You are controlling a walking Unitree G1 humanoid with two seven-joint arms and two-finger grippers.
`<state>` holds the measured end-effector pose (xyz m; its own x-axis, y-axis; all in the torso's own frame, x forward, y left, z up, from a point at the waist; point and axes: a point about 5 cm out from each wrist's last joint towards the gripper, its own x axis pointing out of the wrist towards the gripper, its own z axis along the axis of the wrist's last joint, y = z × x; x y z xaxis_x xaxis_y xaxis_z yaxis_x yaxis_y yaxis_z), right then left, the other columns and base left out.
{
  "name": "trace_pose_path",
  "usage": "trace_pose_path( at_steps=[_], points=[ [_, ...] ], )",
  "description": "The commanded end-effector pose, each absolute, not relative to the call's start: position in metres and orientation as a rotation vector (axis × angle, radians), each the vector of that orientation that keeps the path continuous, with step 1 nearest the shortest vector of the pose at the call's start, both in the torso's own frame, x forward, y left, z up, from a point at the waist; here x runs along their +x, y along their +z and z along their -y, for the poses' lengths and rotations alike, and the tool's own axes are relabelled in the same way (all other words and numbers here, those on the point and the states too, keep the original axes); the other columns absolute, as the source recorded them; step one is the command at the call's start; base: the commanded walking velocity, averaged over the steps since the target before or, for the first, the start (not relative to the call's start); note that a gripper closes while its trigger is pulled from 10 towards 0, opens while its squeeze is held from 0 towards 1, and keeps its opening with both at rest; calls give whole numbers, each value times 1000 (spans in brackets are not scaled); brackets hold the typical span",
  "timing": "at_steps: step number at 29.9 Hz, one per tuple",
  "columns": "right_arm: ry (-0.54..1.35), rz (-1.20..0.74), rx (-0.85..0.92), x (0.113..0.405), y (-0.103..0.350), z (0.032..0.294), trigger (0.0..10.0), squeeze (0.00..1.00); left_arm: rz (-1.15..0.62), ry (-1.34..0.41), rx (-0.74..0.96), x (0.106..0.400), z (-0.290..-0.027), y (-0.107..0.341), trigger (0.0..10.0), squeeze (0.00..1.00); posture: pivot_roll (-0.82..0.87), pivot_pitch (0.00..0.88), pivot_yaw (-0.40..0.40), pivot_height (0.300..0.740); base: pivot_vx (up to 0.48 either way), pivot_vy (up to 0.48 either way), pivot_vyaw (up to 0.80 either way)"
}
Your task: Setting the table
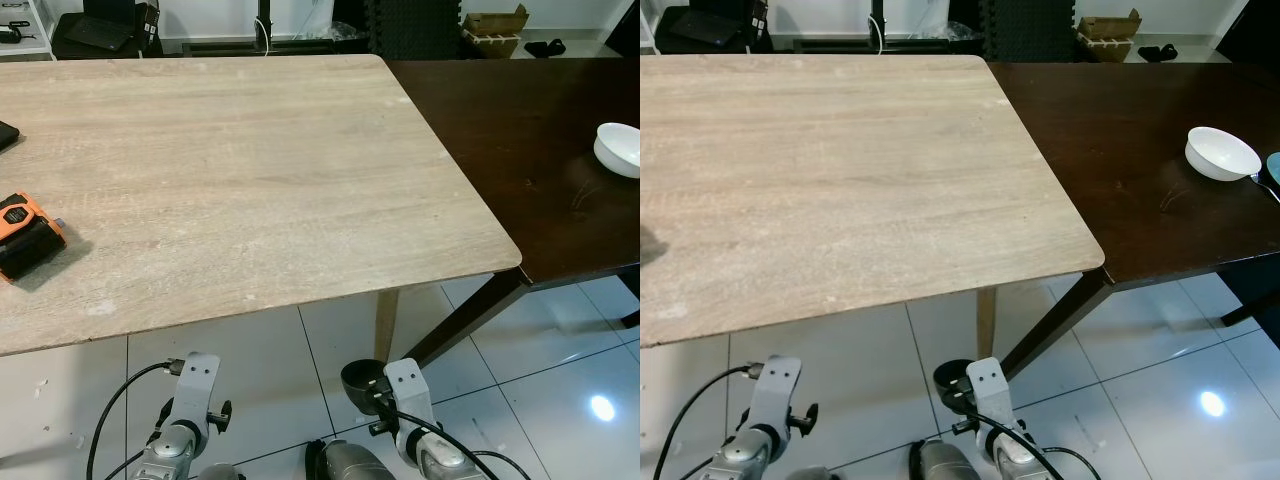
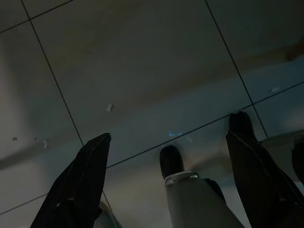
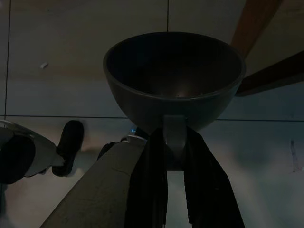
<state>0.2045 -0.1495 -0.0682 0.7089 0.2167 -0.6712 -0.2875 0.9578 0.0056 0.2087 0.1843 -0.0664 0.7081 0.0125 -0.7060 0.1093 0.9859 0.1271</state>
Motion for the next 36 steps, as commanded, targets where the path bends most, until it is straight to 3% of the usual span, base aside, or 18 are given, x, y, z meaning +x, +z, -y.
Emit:
trace_pose_path(
  at_steps=[1, 23, 31, 36],
  points=[
    [262, -753, -105, 197, -72, 156, 10000, 0, -831, -50, 158, 198, -183, -73, 10000, 0, 93, 67, -46, 740, 0, 0, 0],
    [256, -758, -105, 196, -73, 156, 10000, 0, -827, -59, 158, 200, -182, -73, 10000, 0, 90, 68, -43, 740, 0, 0, 0],
    [260, -771, -105, 196, -73, 157, 10000, 0, -823, -59, 162, 200, -183, -72, 10000, 0, 84, 53, -45, 740, 0, 0, -766],
    [166, -792, -26, 193, -76, 164, 10000, 0, -824, -62, 164, 199, -182, -73, 10000, 0, 79, 54, -49, 740, 0, 0, -800]
  ],
)
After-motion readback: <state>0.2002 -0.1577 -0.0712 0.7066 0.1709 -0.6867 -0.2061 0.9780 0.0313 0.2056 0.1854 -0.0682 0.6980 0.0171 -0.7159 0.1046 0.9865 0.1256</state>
